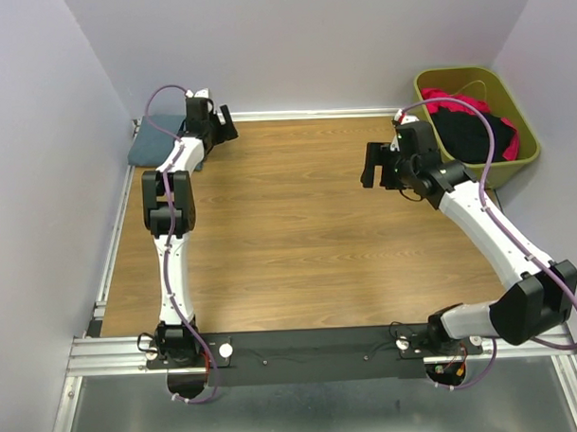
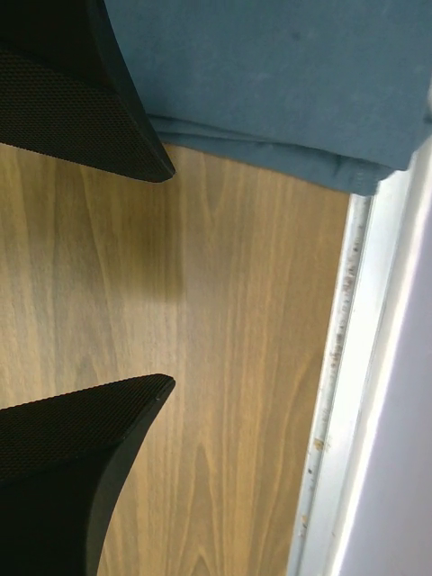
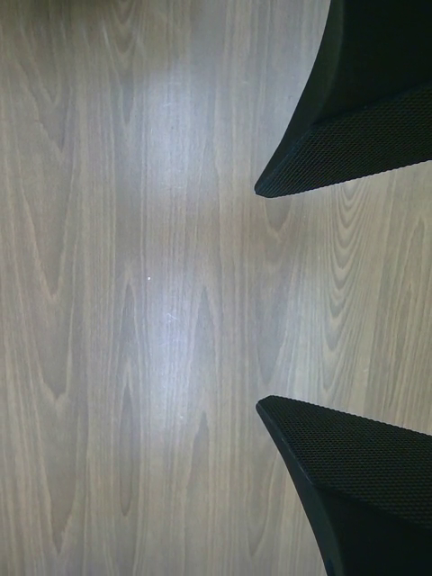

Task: Fold and stack the t-shirts
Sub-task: Neatly place the folded tshirt to the corner

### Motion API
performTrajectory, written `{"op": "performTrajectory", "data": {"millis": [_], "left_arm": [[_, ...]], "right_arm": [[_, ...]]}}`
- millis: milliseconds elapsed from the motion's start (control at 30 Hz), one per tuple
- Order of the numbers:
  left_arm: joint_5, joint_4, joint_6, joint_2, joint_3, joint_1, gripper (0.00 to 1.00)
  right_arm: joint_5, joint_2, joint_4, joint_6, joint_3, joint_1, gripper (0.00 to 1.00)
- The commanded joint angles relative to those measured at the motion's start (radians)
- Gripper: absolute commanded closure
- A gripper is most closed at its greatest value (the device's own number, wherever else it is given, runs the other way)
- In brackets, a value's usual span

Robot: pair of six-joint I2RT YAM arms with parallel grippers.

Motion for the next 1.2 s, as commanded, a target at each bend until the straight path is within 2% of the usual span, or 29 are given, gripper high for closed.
{"op": "performTrajectory", "data": {"millis": [0,367,633,867,1000,1167], "left_arm": [[0.015,-0.095,0.0,0.048,0.047,0.006,0.05],[-0.016,-0.144,-0.097,0.071,0.042,0.062,0.05],[-0.007,-0.101,-0.141,0.053,0.024,0.099,0.05],[0.027,-0.078,-0.184,0.091,0.079,0.109,0.05],[0.033,-0.063,-0.246,0.117,0.113,0.109,0.05],[0.021,0.002,-0.319,0.101,0.081,0.116,0.05]], "right_arm": [[0.029,-0.033,-0.022,0.029,0.016,0.004,0.02],[0.032,-0.05,-0.026,0.049,0.006,0.004,0.0],[0.037,-0.051,-0.03,0.049,0.01,0.006,0.0],[0.037,-0.057,-0.031,0.056,0.003,0.004,0.0],[0.041,-0.064,-0.033,0.057,-0.001,0.004,0.0],[0.049,-0.076,-0.039,0.06,-0.012,0.004,0.0]]}}
